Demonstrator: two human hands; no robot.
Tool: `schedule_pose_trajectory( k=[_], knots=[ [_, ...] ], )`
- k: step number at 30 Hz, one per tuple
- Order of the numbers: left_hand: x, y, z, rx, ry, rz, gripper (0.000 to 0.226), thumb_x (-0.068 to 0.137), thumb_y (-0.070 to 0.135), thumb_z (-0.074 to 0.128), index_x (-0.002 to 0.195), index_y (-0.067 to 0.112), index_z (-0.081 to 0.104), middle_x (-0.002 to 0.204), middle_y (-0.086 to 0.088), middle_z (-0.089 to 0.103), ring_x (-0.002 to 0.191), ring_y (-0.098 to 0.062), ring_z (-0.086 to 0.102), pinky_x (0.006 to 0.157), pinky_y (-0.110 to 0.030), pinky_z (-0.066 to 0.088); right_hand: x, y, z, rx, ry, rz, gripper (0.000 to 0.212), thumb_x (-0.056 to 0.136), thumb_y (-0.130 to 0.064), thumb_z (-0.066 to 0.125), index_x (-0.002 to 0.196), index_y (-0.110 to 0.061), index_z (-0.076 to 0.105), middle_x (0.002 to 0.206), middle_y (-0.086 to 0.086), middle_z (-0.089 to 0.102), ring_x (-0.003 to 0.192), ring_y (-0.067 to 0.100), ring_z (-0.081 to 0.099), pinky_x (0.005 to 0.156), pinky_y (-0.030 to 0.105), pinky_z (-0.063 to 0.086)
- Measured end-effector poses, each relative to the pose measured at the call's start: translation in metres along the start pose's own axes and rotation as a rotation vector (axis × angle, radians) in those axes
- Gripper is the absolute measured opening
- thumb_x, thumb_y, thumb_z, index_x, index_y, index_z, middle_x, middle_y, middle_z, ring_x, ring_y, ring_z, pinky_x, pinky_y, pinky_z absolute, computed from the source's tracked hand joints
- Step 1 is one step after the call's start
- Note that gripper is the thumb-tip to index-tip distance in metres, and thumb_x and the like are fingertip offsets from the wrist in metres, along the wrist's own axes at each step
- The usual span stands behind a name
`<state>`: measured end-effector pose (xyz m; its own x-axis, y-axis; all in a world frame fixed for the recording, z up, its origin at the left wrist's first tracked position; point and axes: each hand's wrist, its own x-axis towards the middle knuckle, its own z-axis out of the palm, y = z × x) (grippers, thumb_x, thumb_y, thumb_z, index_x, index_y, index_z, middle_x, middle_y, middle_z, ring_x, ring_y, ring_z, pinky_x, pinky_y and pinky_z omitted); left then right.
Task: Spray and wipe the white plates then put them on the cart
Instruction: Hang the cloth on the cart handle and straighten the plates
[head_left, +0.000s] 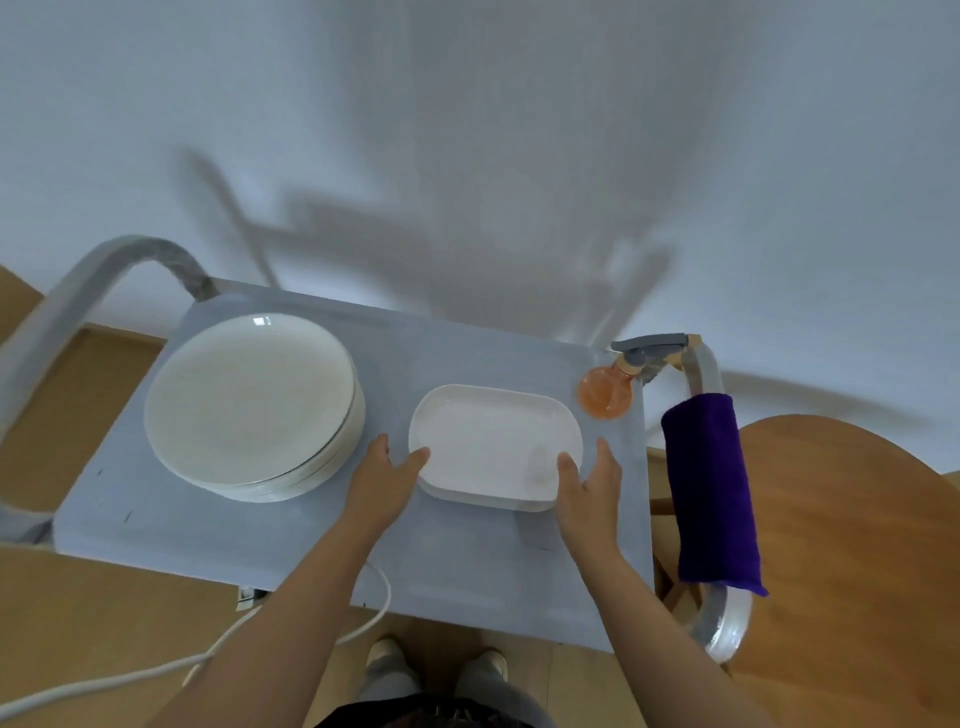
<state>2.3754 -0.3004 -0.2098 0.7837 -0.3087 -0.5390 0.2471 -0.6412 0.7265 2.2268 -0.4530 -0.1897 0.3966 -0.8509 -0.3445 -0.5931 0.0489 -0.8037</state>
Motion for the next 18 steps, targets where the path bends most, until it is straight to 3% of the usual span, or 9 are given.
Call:
schedule_pose_trajectory(
  k=[2,3,5,8,11,13,14,16,18],
  knots=[
    [-0.010,-0.011,-0.015,-0.083,0.055,0.004,0.045,0.090,0.034,0.063,0.112,-0.005,0.061,0.113,-0.026,0.061,0.110,-0.040,0.056,0.093,-0.047,0.043,-0.012,-0.013,0.009,0.004,0.020,-0.181,0.052,0.096,-0.025,0.049,0.143,-0.015,0.030,0.146,0.003,0.033,0.133,0.019,0.031,0.107,0.031,0.027],
    [-0.017,-0.019,-0.023,-0.144,0.078,-0.013,0.029,0.089,0.032,0.064,0.094,0.003,0.067,0.095,-0.019,0.065,0.099,-0.035,0.060,0.085,-0.043,0.046,-0.018,-0.022,0.016,0.013,-0.026,-0.237,0.046,0.096,-0.023,0.050,0.139,-0.015,0.036,0.141,0.002,0.038,0.129,0.018,0.036,0.106,0.030,0.030],
    [-0.031,-0.038,-0.043,-0.221,0.176,-0.078,0.020,0.087,0.028,0.064,0.074,0.014,0.065,0.082,-0.007,0.067,0.088,-0.029,0.062,0.081,-0.042,0.048,-0.030,-0.038,0.036,0.030,-0.160,-0.288,0.040,0.095,-0.023,0.052,0.133,-0.015,0.044,0.135,0.001,0.045,0.123,0.016,0.043,0.103,0.027,0.033],
    [-0.039,-0.069,-0.084,-0.257,0.424,-0.192,0.029,0.088,0.025,0.057,0.064,0.010,0.058,0.067,-0.009,0.061,0.072,-0.032,0.059,0.079,-0.049,0.051,-0.050,-0.058,0.074,-0.007,-0.373,-0.248,0.045,0.095,-0.030,0.051,0.137,-0.016,0.042,0.139,-0.003,0.045,0.124,0.011,0.043,0.099,0.021,0.030],
    [-0.030,-0.079,-0.133,-0.455,0.615,-0.211,0.017,0.090,0.021,0.047,0.079,0.009,0.054,0.075,-0.010,0.051,0.075,-0.028,0.050,0.071,-0.045,0.044,-0.063,-0.072,0.110,-0.056,-0.509,-0.207,0.054,0.097,-0.035,0.047,0.145,-0.017,0.032,0.150,-0.003,0.034,0.135,0.012,0.033,0.106,0.024,0.024],
    [-0.013,-0.071,-0.161,-0.602,0.667,-0.154,0.022,0.091,0.021,0.045,0.099,0.004,0.056,0.091,-0.021,0.056,0.079,-0.029,0.052,0.077,-0.046,0.044,-0.067,-0.084,0.132,-0.087,-0.533,-0.178,0.057,0.098,-0.035,0.043,0.148,-0.016,0.023,0.154,-0.001,0.025,0.141,0.015,0.025,0.112,0.029,0.020],
    [-0.005,-0.063,-0.171,-0.585,0.628,-0.120,0.035,0.093,0.024,0.044,0.116,0.000,0.053,0.111,-0.027,0.056,0.092,-0.034,0.056,0.087,-0.050,0.044,-0.068,-0.091,0.141,-0.094,-0.527,-0.158,0.059,0.099,-0.035,0.042,0.149,-0.015,0.019,0.156,0.001,0.021,0.142,0.016,0.022,0.115,0.031,0.018],
    [0.009,-0.047,-0.181,-0.493,0.481,-0.033,0.053,0.098,0.034,0.041,0.143,0.007,0.035,0.144,-0.020,0.040,0.127,-0.036,0.043,0.104,-0.049,0.034,-0.069,-0.105,0.158,-0.084,-0.502,-0.110,0.061,0.099,-0.033,0.040,0.150,-0.013,0.014,0.158,0.004,0.015,0.144,0.019,0.017,0.117,0.034,0.015],
    [0.023,-0.037,-0.186,-0.448,0.342,-0.004,0.058,0.101,0.043,0.035,0.152,0.019,0.019,0.156,-0.007,0.026,0.140,-0.029,0.030,0.109,-0.043,0.027,-0.069,-0.115,0.172,-0.072,-0.466,-0.061,0.061,0.100,-0.030,0.040,0.150,-0.011,0.012,0.158,0.005,0.014,0.144,0.020,0.016,0.114,0.033,0.014]
  ],
)
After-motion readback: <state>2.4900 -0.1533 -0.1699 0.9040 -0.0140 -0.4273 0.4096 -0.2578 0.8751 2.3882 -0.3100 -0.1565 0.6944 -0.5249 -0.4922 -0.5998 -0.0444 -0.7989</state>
